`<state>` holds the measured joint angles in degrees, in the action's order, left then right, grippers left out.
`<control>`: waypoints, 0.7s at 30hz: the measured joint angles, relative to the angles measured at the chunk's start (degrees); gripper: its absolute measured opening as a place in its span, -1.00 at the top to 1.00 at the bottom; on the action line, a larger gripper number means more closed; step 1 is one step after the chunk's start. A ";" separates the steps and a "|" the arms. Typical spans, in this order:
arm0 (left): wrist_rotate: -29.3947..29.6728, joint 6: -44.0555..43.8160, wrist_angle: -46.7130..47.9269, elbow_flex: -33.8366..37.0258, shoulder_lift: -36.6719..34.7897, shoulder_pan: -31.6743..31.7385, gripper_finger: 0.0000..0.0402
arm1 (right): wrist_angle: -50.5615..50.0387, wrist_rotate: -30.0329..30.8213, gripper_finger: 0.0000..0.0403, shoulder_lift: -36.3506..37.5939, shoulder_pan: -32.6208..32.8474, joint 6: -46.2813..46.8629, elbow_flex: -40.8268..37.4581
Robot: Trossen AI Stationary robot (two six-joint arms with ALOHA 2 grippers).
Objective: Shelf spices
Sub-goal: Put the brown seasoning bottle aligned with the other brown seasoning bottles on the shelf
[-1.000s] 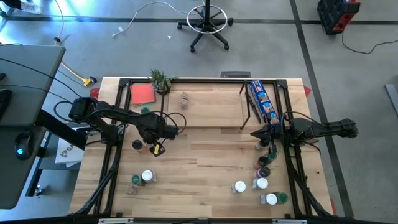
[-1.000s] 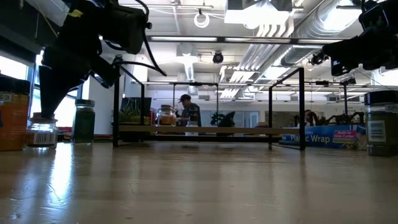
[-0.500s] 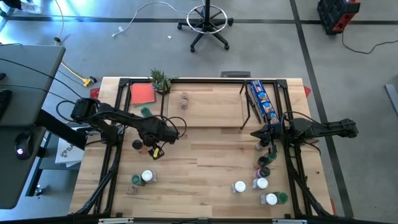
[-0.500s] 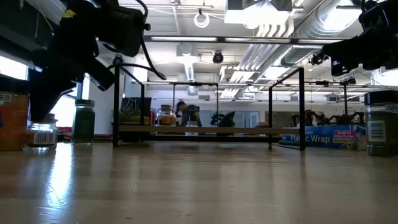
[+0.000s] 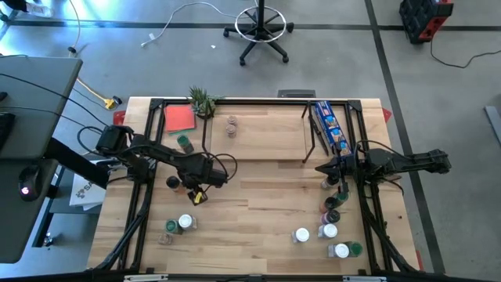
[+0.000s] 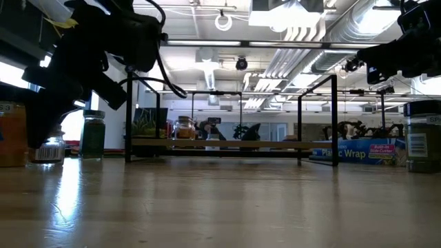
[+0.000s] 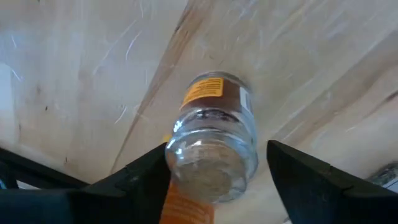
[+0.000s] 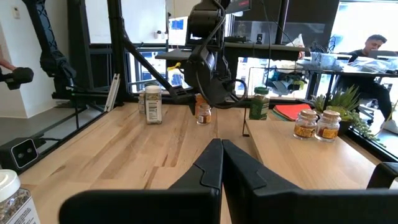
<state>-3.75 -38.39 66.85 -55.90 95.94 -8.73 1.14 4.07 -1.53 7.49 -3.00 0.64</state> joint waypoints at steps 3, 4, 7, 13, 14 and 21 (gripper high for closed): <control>0.14 -0.46 0.03 -0.12 -0.14 -0.29 0.03 | 0.01 -0.02 1.00 0.01 0.02 -0.01 0.02; 0.17 -0.40 0.28 -0.50 -0.19 -0.42 0.11 | -0.01 0.00 1.00 0.01 0.00 0.01 0.00; 0.15 1.33 2.27 -3.16 -0.24 -1.01 0.19 | -0.01 0.01 1.00 0.01 0.02 0.01 0.01; -0.07 8.21 9.29 -16.10 -0.31 -2.01 0.19 | 0.00 0.01 1.00 0.01 0.00 0.02 0.02; -0.13 8.97 9.76 -18.94 -0.32 -1.99 0.19 | -0.02 -0.02 1.00 0.01 0.02 0.02 0.00; -0.59 8.24 9.33 -34.59 4.24 7.58 0.19 | 0.01 0.01 1.00 0.01 0.00 0.02 0.00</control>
<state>-4.34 -30.15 76.18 -90.49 100.18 -1.15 1.15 4.08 -1.52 7.49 -2.98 0.64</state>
